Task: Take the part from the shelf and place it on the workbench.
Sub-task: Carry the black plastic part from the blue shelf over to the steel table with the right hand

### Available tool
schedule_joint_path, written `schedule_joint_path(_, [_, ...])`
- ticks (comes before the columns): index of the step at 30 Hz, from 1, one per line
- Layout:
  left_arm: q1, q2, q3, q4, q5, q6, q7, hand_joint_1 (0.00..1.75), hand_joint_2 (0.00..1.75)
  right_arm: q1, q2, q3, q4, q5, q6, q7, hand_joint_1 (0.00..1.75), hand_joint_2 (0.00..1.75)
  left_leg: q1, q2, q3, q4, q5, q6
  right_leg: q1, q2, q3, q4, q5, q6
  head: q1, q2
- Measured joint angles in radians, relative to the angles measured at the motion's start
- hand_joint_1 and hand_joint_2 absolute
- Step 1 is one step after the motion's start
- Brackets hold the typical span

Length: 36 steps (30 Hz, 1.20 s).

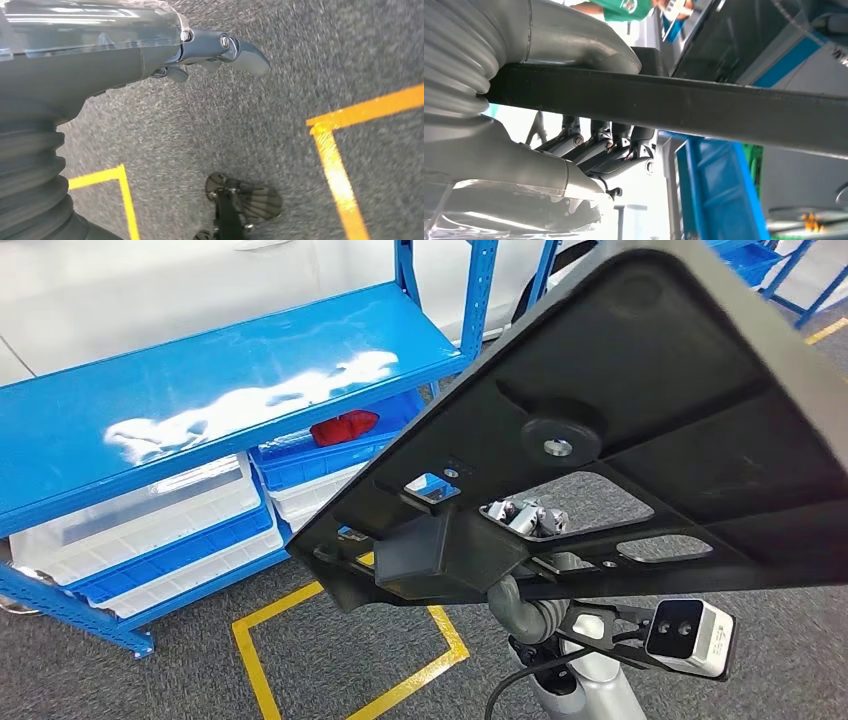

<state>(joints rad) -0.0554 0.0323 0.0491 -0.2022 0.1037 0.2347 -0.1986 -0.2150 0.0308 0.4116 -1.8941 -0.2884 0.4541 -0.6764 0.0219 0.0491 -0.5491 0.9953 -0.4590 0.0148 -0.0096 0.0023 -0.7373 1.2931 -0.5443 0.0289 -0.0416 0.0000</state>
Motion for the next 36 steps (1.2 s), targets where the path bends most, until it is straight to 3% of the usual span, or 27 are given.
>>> schedule_joint_path(2, [-0.001,-0.004,-0.002,0.0,-0.008,0.0,0.01,0.0,1.75,0.01,-0.002,0.0,0.002,0.001,0.001,-0.002,1.36,1.75,-0.001,0.023,0.005,0.0,-0.004,-0.005,0.0,-0.024,0.07,-0.133,0.066,-0.004,0.0,0.0])
schedule_joint_path(4, [-0.001,-0.007,-0.003,0.0,-0.016,0.002,0.021,0.0,1.75,0.016,-0.003,0.0,0.002,0.003,0.002,-0.004,1.36,1.75,-0.005,0.041,0.01,0.001,-0.01,-0.013,0.008,-0.057,0.134,-0.256,0.105,-0.016,0.0,0.0])
schedule_joint_path(5, [-0.001,-0.007,-0.003,0.0,-0.018,0.002,0.026,0.0,1.75,0.02,-0.003,0.0,0.002,0.004,0.002,-0.005,1.36,1.75,-0.008,0.05,0.012,0.001,-0.012,-0.019,0.013,-0.063,0.144,-0.28,0.107,-0.023,0.0,0.0])
schedule_joint_path(7, [-0.001,-0.008,-0.004,0.0,-0.022,-0.001,0.032,0.0,1.75,0.032,-0.004,-0.001,0.002,0.005,0.0,-0.006,1.36,1.75,-0.009,0.068,0.017,-0.001,-0.016,-0.031,0.015,-0.043,0.141,-0.284,0.107,-0.036,0.0,0.0])
schedule_joint_path(8, [-0.002,-0.008,-0.005,0.0,-0.023,-0.003,0.034,0.0,1.75,0.038,-0.005,-0.002,0.001,0.005,-0.001,-0.006,1.36,1.75,-0.008,0.063,0.019,0.002,-0.021,-0.037,0.013,-0.032,0.142,-0.286,0.109,-0.042,0.0,0.0])
schedule_joint_path(10, [-0.002,-0.009,-0.007,0.0,-0.027,-0.004,0.037,0.0,1.75,0.045,-0.006,-0.003,-0.001,0.006,-0.002,-0.006,1.36,1.75,-0.004,0.016,0.0,0.052,-0.057,-0.044,0.007,-0.012,0.144,-0.293,0.114,-0.055,0.0,0.0])
schedule_joint_path(12, [0.002,-0.01,-0.011,0.001,-0.032,-0.005,0.042,0.0,1.75,0.051,-0.006,-0.003,-0.002,0.01,-0.003,-0.006,1.36,1.75,-0.002,-0.032,-0.06,0.182,-0.124,-0.047,0.008,0.01,0.144,-0.295,0.116,-0.062,0.0,0.0])
schedule_joint_path(14, [0.007,-0.01,-0.017,0.002,-0.034,-0.006,0.05,0.0,1.75,0.062,-0.008,-0.003,-0.002,0.015,-0.002,-0.006,1.36,1.75,-0.002,-0.041,-0.117,0.292,-0.157,-0.047,0.011,0.038,0.144,-0.293,0.116,-0.064,0.0,0.0])
schedule_joint_path(15, [0.009,-0.011,-0.019,0.002,-0.034,-0.008,0.053,0.0,1.75,0.066,-0.008,-0.003,-0.001,0.016,-0.001,-0.005,1.36,1.75,-0.002,-0.042,-0.122,0.294,-0.142,-0.046,0.012,0.053,0.145,-0.292,0.116,-0.065,0.0,0.0])
schedule_joint_path(16, [0.01,-0.011,-0.021,0.002,-0.035,-0.009,0.054,0.0,1.75,0.068,-0.009,-0.003,-0.001,0.017,-0.001,-0.005,1.36,1.75,-0.002,-0.046,-0.108,0.254,-0.108,-0.043,0.013,0.069,0.146,-0.29,0.115,-0.064,0.0,0.0])
schedule_joint_path(17, [0.01,-0.012,-0.023,0.002,-0.035,-0.011,0.054,0.0,1.75,0.069,-0.01,-0.003,-0.001,0.018,-0.001,-0.005,1.36,1.75,-0.002,-0.059,-0.08,0.185,-0.063,-0.04,0.013,0.084,0.147,-0.288,0.114,-0.062,0.0,0.0])
schedule_joint_path(19, [0.009,-0.014,-0.026,0.003,-0.037,-0.015,0.053,0.0,1.75,0.069,-0.01,-0.003,-0.001,0.019,-0.001,-0.005,1.36,1.75,0.001,-0.107,-0.026,0.057,-0.01,-0.033,0.012,0.109,0.145,-0.282,0.112,-0.056,0.0,0.0])
schedule_joint_path(21, [0.005,-0.017,-0.027,0.004,-0.038,-0.018,0.048,0.0,1.75,0.069,-0.01,-0.003,0.0,0.019,-0.001,-0.005,1.36,1.75,0.0,-0.131,-0.009,0.017,-0.006,-0.028,0.007,0.13,0.137,-0.279,0.114,-0.044,0.0,0.0])
schedule_joint_path(23, [0.0,-0.022,-0.028,0.004,-0.037,-0.023,0.042,0.0,1.75,0.069,-0.01,-0.003,0.001,0.019,0.0,-0.006,1.36,1.75,-0.001,-0.111,-0.006,0.01,-0.001,-0.019,0.005,0.147,0.13,-0.28,0.118,-0.029,0.0,0.0])
schedule_joint_path(25, [-0.001,-0.027,-0.028,0.004,-0.036,-0.027,0.038,0.0,1.75,0.068,-0.01,-0.003,0.001,0.019,0.001,-0.008,1.36,1.75,0.003,-0.084,-0.002,0.002,0.003,-0.008,0.01,0.105,0.112,-0.245,0.096,-0.017,0.0,0.0])
schedule_joint_path(27, [0.002,-0.029,-0.028,0.004,-0.036,-0.028,0.036,0.0,1.75,0.067,-0.011,-0.003,0.002,0.019,0.001,-0.009,1.36,1.75,0.0,-0.054,0.0,-0.001,0.003,0.0,0.01,0.035,0.055,-0.127,0.037,-0.009,0.0,0.0])
schedule_joint_path(29, [0.006,-0.029,-0.028,0.005,-0.035,-0.027,0.034,0.0,1.75,0.067,-0.011,-0.003,0.005,0.017,0.006,-0.011,1.36,1.75,-0.003,-0.024,0.0,-0.001,0.0,0.003,0.004,0.008,-0.008,-0.006,-0.006,-0.003,0.0,0.0])
schedule_joint_path(30, [0.006,-0.029,-0.028,0.005,-0.035,-0.023,0.033,0.0,1.75,0.066,-0.012,-0.003,0.006,0.015,0.012,-0.013,1.36,1.75,-0.003,-0.009,0.001,-0.001,-0.001,0.002,0.001,0.004,-0.015,0.007,-0.001,-0.002,0.0,0.0])
schedule_joint_path(31, [0.005,-0.029,-0.028,0.005,-0.034,-0.018,0.034,0.0,1.75,0.064,-0.012,-0.003,0.007,0.011,0.018,-0.014,1.36,1.75,-0.003,0.003,0.002,-0.001,-0.002,0.001,-0.002,-0.002,-0.003,-0.017,0.019,-0.002,0.0,0.0])
schedule_joint_path(32, [0.004,-0.029,-0.028,0.005,-0.034,-0.013,0.035,0.0,1.75,0.061,-0.012,-0.003,0.007,0.004,0.023,-0.013,1.36,1.75,-0.003,0.015,0.005,-0.001,-0.004,-0.002,-0.003,-0.014,0.03,-0.078,0.05,-0.003,0.0,0.0])
schedule_joint_path(34, [0.002,-0.029,-0.028,0.005,-0.038,-0.009,0.041,0.0,1.75,0.049,-0.008,-0.003,0.007,-0.013,0.027,-0.001,1.36,1.75,-0.007,0.036,0.011,0.0,-0.011,-0.011,0.003,-0.065,0.106,-0.218,0.097,-0.013,0.0,0.0])
schedule_joint_path(36, [0.001,-0.029,-0.028,0.005,-0.042,-0.012,0.043,0.0,1.75,0.038,-0.003,-0.003,0.008,-0.031,0.026,0.012,1.36,1.75,-0.012,0.055,0.018,0.0,-0.017,-0.022,0.013,-0.088,0.137,-0.279,0.107,-0.027,0.0,0.0])
